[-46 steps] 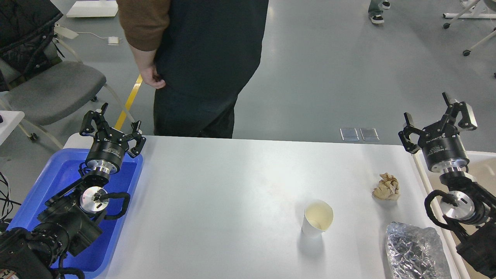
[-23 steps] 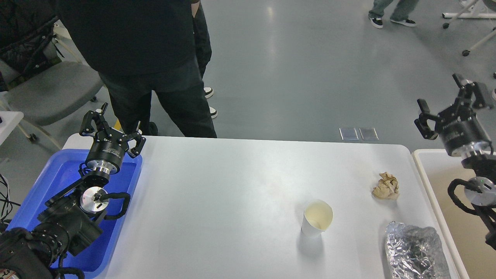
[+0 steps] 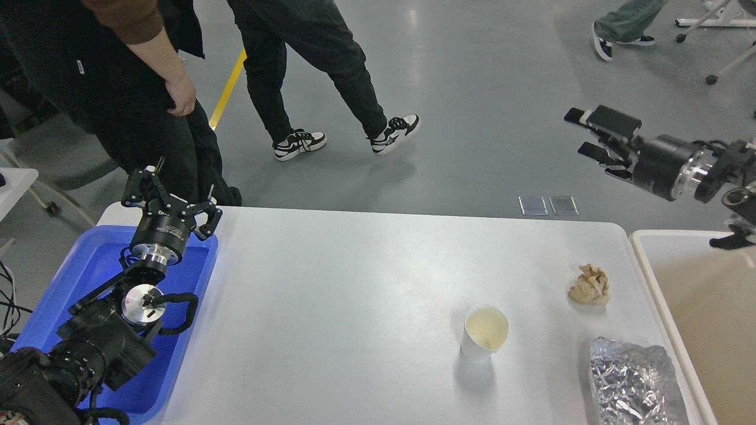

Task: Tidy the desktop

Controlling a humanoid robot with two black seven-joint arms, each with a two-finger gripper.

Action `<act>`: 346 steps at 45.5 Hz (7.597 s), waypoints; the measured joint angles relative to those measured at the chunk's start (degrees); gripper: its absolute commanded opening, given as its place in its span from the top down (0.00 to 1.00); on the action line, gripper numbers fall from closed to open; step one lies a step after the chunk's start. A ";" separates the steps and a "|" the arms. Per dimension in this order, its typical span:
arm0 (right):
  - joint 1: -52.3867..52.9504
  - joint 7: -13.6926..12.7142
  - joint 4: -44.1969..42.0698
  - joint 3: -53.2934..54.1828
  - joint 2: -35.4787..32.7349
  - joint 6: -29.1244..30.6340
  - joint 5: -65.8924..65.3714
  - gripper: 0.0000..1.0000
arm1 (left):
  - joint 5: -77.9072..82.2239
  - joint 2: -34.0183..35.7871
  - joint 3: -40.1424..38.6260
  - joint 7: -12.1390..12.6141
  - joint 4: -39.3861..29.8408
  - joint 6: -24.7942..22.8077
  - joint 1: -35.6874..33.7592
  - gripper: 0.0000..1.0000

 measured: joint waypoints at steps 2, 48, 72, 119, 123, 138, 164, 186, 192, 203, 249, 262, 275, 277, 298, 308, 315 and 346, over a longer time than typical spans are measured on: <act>1.46 0.68 0.49 -2.12 -0.11 0.00 -2.79 0.00 | 0.00 0.00 0.00 0.00 0.00 0.00 0.00 0.00; 6.50 5.39 6.53 -32.60 13.44 -4.82 -32.02 0.02 | 0.00 0.00 0.00 0.00 0.00 0.00 -0.01 0.00; 0.54 5.53 2.27 -33.57 15.62 -11.22 -32.13 0.30 | 0.00 0.00 0.00 0.00 0.00 0.00 -0.01 0.00; -1.93 6.14 -2.13 -33.42 15.84 -16.09 -30.90 1.00 | 0.00 0.00 0.00 0.00 0.00 0.00 0.02 0.00; -1.57 6.40 -1.85 -32.62 15.63 -16.10 -29.14 1.00 | 0.00 0.00 0.00 0.00 0.00 0.00 0.02 0.00; 3.02 9.54 0.21 -28.83 12.51 -15.40 -17.78 1.00 | -0.01 0.00 0.00 0.00 0.00 0.00 0.02 0.00; 15.72 11.79 -3.43 -25.57 6.33 -7.29 3.54 1.00 | -0.01 0.00 0.00 0.00 0.00 0.00 0.01 0.00; 11.61 5.10 -32.98 -25.80 9.57 -3.80 17.60 1.00 | -0.01 0.00 0.00 0.00 -0.03 -0.01 -0.01 0.00; 8.98 -1.12 -38.52 -25.58 9.93 -3.77 21.10 1.00 | 0.00 0.00 0.00 0.01 0.01 -0.01 0.00 0.00; 3.49 -12.49 -45.84 -25.34 10.04 -5.82 28.90 1.00 | 0.00 0.00 -0.01 0.00 0.00 -0.01 0.00 0.00; -29.42 -29.47 -52.10 -9.11 16.44 -32.79 33.73 1.00 | 0.00 0.00 0.00 0.00 0.00 -0.03 0.00 0.00; -32.33 -29.69 -51.82 -8.39 18.34 -33.41 33.80 0.75 | 0.00 0.00 0.00 0.00 0.00 0.01 0.00 0.00; -32.68 -29.68 -51.57 -8.60 19.02 -33.70 33.82 0.01 | 0.00 0.00 0.00 0.00 0.00 0.01 0.00 0.00; -32.53 -29.64 -51.52 -8.59 19.07 -33.72 33.82 0.00 | 0.00 0.00 0.00 0.00 0.00 0.01 0.00 0.00; -22.69 -29.39 -43.75 -5.45 16.40 -33.49 33.79 0.00 | -0.02 0.00 0.00 0.00 0.00 0.01 0.01 0.00; -13.56 -29.26 -34.29 0.11 10.44 -33.39 33.81 0.00 | -0.01 0.00 0.00 0.00 0.00 0.00 0.01 0.00; -6.96 -29.24 -23.78 6.69 4.32 -33.02 33.82 0.00 | 0.00 0.00 0.00 0.00 0.00 -0.01 0.01 0.00; -6.01 -17.02 5.83 39.62 1.18 -25.14 32.86 0.00 | 0.00 0.00 0.00 0.00 0.00 -0.01 0.01 0.00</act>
